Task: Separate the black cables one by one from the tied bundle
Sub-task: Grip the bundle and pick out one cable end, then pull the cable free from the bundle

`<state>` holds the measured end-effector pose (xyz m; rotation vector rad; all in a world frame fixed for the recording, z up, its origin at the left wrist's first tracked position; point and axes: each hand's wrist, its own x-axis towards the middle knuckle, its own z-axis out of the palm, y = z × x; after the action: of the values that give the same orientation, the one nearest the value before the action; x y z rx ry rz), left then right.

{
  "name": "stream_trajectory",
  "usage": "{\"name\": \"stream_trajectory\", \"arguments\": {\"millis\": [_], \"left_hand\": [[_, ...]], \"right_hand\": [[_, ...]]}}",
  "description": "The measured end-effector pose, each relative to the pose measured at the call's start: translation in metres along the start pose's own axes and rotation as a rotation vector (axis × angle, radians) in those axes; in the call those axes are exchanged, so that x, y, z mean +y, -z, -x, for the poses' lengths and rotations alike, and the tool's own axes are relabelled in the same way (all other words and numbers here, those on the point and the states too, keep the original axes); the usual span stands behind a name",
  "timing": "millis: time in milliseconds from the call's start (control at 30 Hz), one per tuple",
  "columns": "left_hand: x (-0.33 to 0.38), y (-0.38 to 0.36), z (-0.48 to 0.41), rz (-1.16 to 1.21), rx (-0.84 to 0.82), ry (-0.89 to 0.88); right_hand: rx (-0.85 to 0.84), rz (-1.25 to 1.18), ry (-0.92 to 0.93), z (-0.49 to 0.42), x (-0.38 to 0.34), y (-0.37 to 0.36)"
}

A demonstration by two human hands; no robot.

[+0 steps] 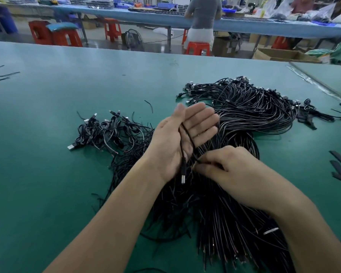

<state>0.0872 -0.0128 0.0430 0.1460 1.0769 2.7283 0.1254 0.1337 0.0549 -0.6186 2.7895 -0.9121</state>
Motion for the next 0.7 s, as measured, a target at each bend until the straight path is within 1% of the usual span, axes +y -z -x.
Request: {"name": "stream_trajectory", "arguments": {"millis": [67, 133, 233, 267, 300, 333, 400, 433, 533, 567, 633, 700], "left_hand": [[-0.003, 0.004, -0.002, -0.190, 0.066, -0.066], [-0.005, 0.004, 0.001, -0.414, 0.063, -0.052], [-0.009, -0.002, 0.011, -0.873, -0.072, 0.026], [-0.010, -0.003, 0.014, -0.957, -0.116, 0.082], [-0.011, -0.005, 0.015, -0.968, -0.152, 0.161], [-0.010, -0.006, 0.017, -0.950, -0.174, 0.234], [-0.005, -0.005, 0.017, -0.865, -0.172, 0.320], [-0.001, -0.005, 0.017, -0.764, -0.184, 0.356], [0.009, -0.002, 0.015, -0.353, -0.282, 0.433], [0.011, -0.001, 0.014, -0.228, -0.298, 0.426], [0.014, -0.003, 0.014, 0.001, -0.280, 0.382], [0.015, -0.006, 0.010, 0.211, -0.169, 0.317]], "right_hand": [[0.000, 0.029, 0.026, 0.005, -0.002, 0.009], [0.109, 0.062, 0.071, 0.008, -0.001, 0.017], [0.316, 0.040, 0.109, 0.011, 0.001, 0.025], [0.371, 0.030, 0.115, 0.011, 0.003, 0.027], [0.415, 0.014, 0.126, 0.010, 0.005, 0.029], [0.445, -0.018, 0.137, 0.009, 0.006, 0.029], [0.473, -0.102, 0.145, 0.007, 0.009, 0.027], [0.483, -0.130, 0.144, 0.005, 0.011, 0.025], [0.463, -0.171, 0.092, -0.001, 0.016, 0.016], [0.430, -0.164, 0.063, -0.002, 0.017, 0.014], [0.301, -0.123, 0.012, -0.002, 0.016, 0.011], [0.146, -0.071, -0.019, -0.001, 0.011, 0.007]]}}
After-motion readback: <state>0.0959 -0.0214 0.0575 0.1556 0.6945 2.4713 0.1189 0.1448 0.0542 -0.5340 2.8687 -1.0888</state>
